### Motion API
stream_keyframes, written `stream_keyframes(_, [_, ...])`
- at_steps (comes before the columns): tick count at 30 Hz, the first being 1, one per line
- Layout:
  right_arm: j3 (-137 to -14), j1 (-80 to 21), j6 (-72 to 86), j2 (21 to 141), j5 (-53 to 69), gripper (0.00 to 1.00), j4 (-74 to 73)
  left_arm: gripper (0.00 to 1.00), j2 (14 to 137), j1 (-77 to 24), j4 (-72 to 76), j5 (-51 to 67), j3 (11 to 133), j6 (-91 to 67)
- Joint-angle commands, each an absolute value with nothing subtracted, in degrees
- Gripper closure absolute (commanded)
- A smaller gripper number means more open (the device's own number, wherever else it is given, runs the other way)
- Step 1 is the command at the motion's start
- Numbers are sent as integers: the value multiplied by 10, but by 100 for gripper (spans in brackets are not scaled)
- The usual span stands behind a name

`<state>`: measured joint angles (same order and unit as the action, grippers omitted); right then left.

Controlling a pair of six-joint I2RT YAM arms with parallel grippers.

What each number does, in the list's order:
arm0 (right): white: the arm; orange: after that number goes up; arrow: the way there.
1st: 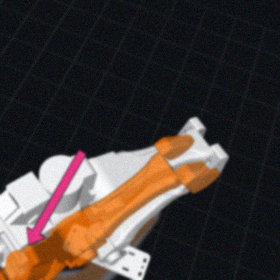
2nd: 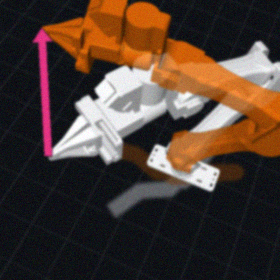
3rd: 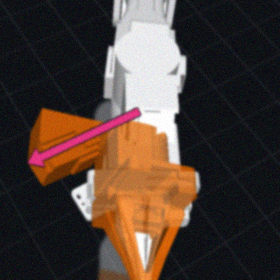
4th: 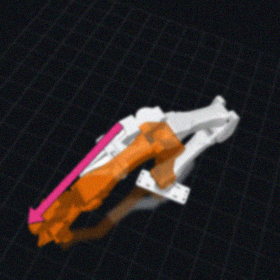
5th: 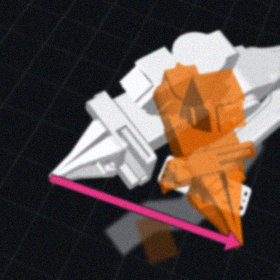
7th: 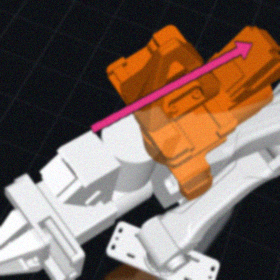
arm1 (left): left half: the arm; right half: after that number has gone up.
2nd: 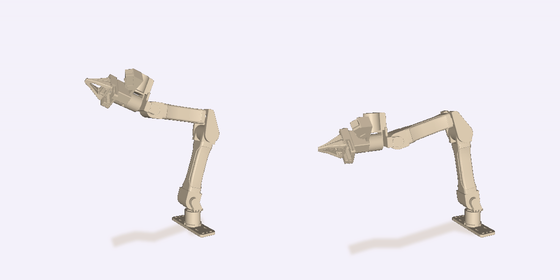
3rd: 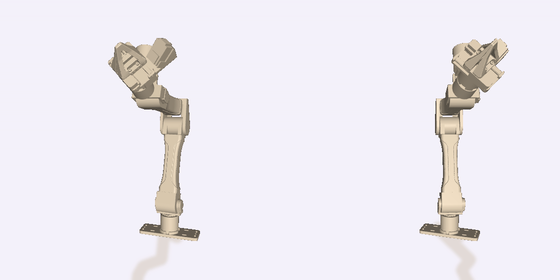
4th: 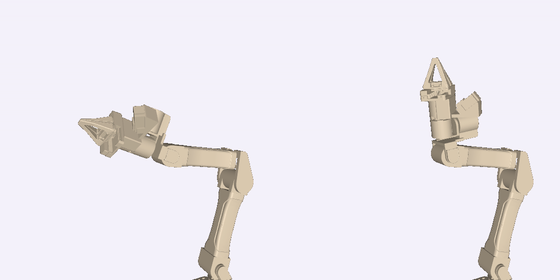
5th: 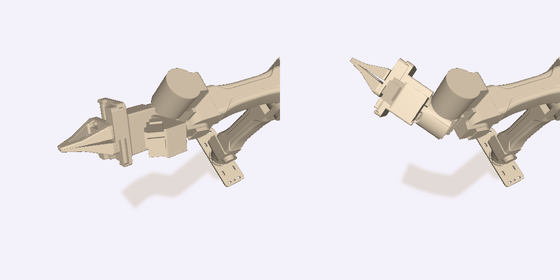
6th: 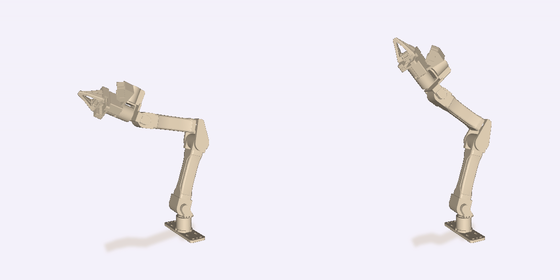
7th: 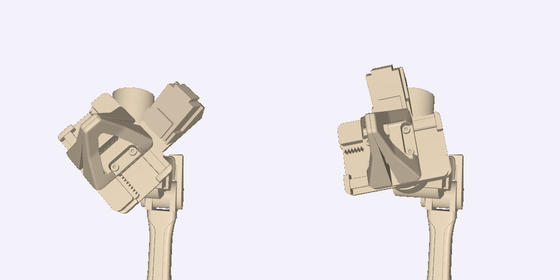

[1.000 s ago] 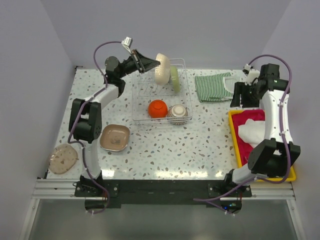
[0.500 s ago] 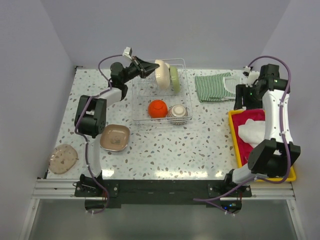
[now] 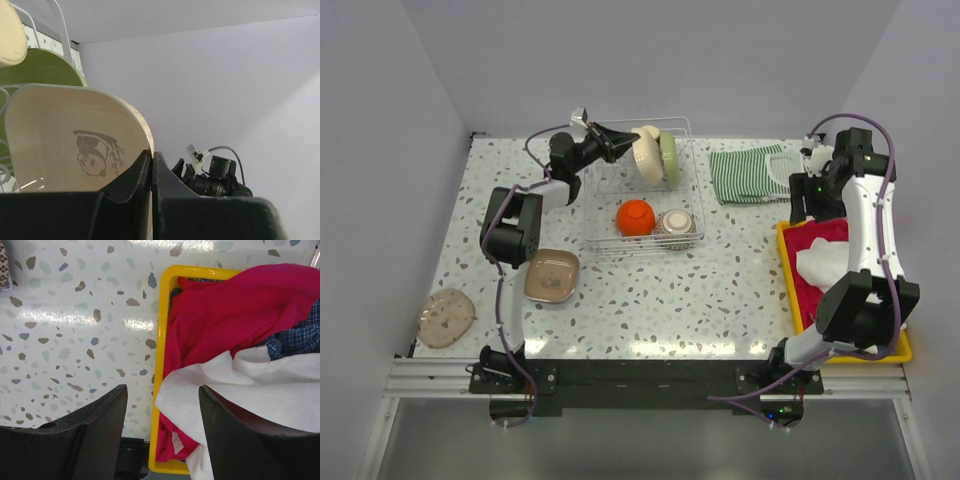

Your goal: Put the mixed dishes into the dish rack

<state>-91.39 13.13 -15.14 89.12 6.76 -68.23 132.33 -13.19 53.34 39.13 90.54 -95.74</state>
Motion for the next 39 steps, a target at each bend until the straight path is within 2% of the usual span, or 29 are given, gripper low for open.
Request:
stream_keyframes(1, [-925,125,-168,882,50,37,-695,100,1315,-141,591,382,935,-976])
stream_keyframes(13, [-936,111,-174,910,36,37,-699,100,1356,-165,542,359,996,-946])
stream_keyframes(29, [-958,-16,-193,947,11,37,-698,100,1376,-167,523,366,982,-905])
stream_keyframes(32, [-961,-18,-192,952,15,37,-697,91,1367,-170,504,372,980,-884])
stream_keyframes(33, [-961,-18,-191,953,17,37,-697,83,1363,-173,504,374,978,-871])
stream_keyframes(35, [-959,-18,-189,954,21,37,-694,79,1357,-177,501,379,978,-852])
stream_keyframes(39, [-954,-18,-185,950,27,37,-690,55,1340,-186,442,380,989,-796])
